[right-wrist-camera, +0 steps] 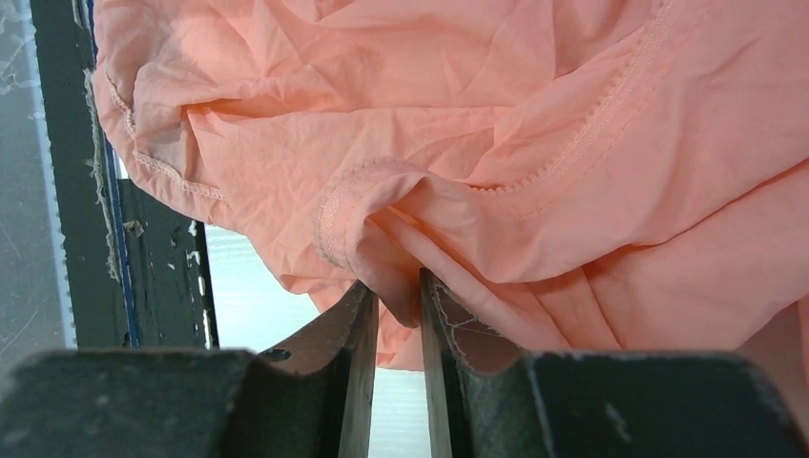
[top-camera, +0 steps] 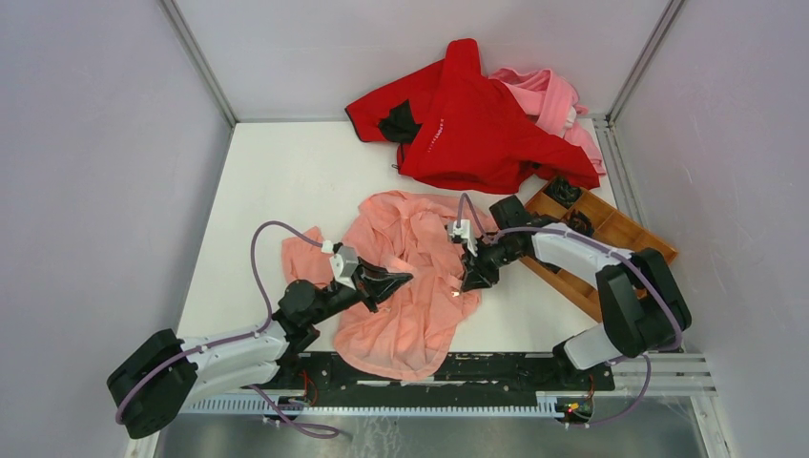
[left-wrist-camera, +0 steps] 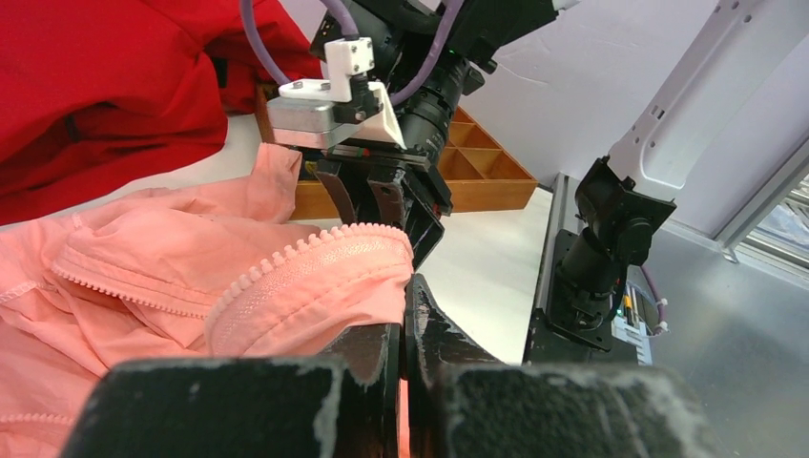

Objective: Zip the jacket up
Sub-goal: Adjust the zipper on the jacket.

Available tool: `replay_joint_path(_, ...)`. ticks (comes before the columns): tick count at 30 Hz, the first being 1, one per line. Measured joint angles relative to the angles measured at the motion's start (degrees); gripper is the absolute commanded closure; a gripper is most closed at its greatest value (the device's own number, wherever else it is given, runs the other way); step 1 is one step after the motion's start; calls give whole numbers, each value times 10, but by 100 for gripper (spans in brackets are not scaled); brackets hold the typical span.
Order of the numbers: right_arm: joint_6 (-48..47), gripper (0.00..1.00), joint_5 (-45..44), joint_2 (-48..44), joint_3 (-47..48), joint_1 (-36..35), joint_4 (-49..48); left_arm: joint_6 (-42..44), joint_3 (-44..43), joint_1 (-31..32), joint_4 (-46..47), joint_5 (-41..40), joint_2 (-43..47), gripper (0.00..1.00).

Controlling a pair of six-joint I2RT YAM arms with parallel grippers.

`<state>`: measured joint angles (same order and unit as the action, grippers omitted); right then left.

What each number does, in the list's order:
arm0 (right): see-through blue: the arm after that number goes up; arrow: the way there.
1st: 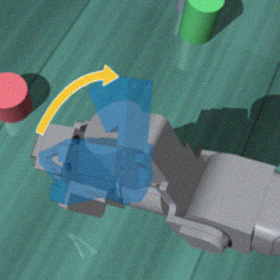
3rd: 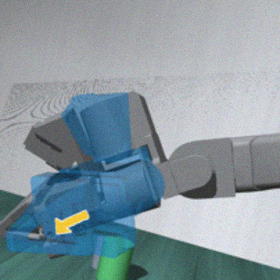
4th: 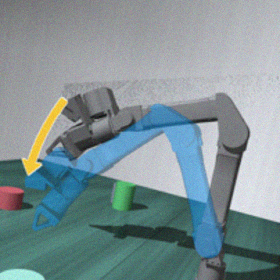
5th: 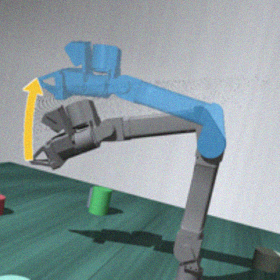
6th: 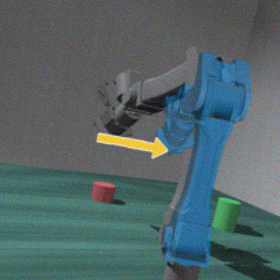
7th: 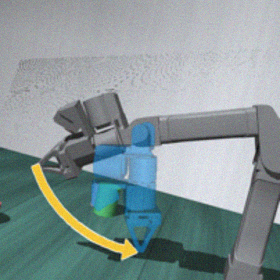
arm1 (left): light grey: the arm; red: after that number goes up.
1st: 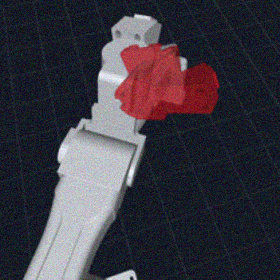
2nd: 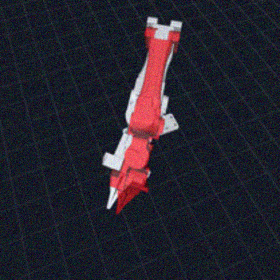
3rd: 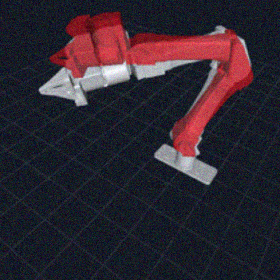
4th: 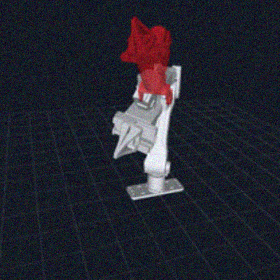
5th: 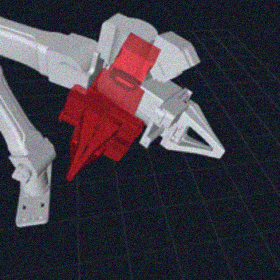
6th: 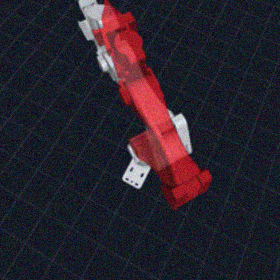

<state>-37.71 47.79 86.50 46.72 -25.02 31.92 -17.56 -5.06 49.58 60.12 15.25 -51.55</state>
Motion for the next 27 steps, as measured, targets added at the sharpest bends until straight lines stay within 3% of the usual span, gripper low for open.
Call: replay_joint_path(27,14,61,43,-90,-104,31,-92,-36,0,0,5,-2,-3,98)
